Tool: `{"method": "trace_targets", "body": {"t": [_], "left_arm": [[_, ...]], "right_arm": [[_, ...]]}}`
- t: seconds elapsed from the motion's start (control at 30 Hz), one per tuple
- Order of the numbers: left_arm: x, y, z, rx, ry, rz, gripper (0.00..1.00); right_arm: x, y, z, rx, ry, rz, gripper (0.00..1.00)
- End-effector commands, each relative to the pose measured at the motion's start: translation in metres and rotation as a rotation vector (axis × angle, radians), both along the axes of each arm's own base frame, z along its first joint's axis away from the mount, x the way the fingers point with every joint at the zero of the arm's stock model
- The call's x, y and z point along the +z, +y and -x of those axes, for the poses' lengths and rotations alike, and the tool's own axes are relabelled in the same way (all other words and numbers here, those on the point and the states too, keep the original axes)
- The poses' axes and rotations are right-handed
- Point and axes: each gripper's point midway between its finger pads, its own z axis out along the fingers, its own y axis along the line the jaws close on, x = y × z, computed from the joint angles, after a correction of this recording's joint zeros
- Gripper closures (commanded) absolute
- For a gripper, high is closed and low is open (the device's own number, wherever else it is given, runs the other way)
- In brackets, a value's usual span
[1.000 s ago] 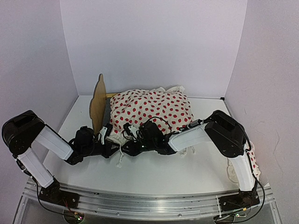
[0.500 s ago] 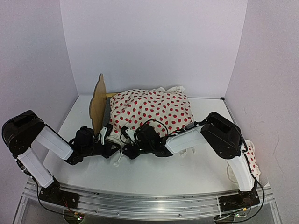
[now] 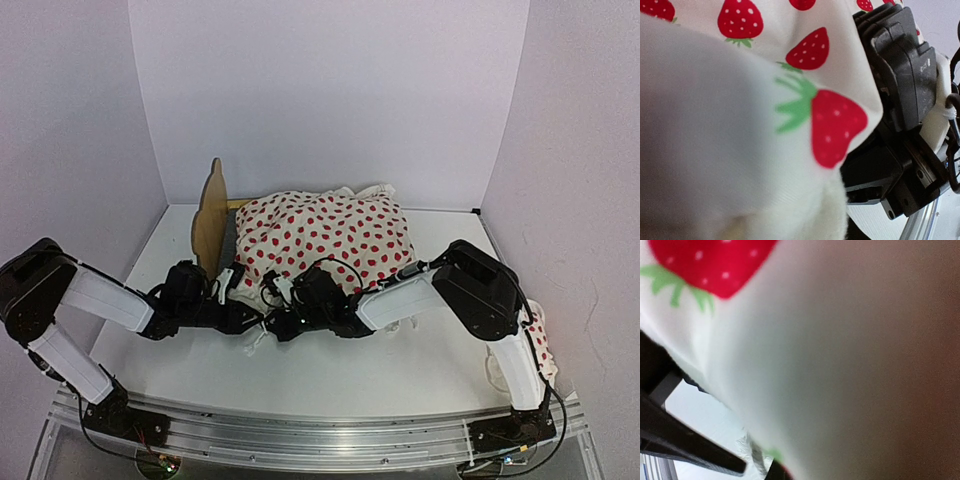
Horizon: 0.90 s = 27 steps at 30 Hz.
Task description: Set up the pet bed
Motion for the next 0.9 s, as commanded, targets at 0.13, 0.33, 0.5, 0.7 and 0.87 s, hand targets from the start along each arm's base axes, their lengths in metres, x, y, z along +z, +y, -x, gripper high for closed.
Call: {"method": "trace_targets", "body": {"t": [0.13, 0.33, 0.5, 0.7, 0.87], "left_arm": [[0.006, 0.015, 0.029, -0.003, 0.188, -0.078, 0.51], [0.007, 0.014, 0.052, -0.06, 0.197, -0.131, 0.49], [-0.032, 0.013, 0.046, -0.045, 0.241, -0.239, 0.51], [-0.054, 0.007, 0.036, -0.024, 0.189, -0.316, 0.46], [-0.067, 0.005, 0.04, -0.028, 0.163, -0.343, 0.59]], "right_arm": [[0.035, 0.004, -0.004, -0.061, 0.032, -0.084, 1.0], [0.036, 0.013, -0.004, -0.065, 0.075, -0.123, 1.0], [0.045, 0.015, -0.002, -0.058, 0.086, -0.166, 1.0], [0.053, 0.021, 0.002, -0.034, 0.107, -0.218, 1.0], [0.054, 0.023, 0.004, -0.03, 0.13, -0.246, 1.0]]}}
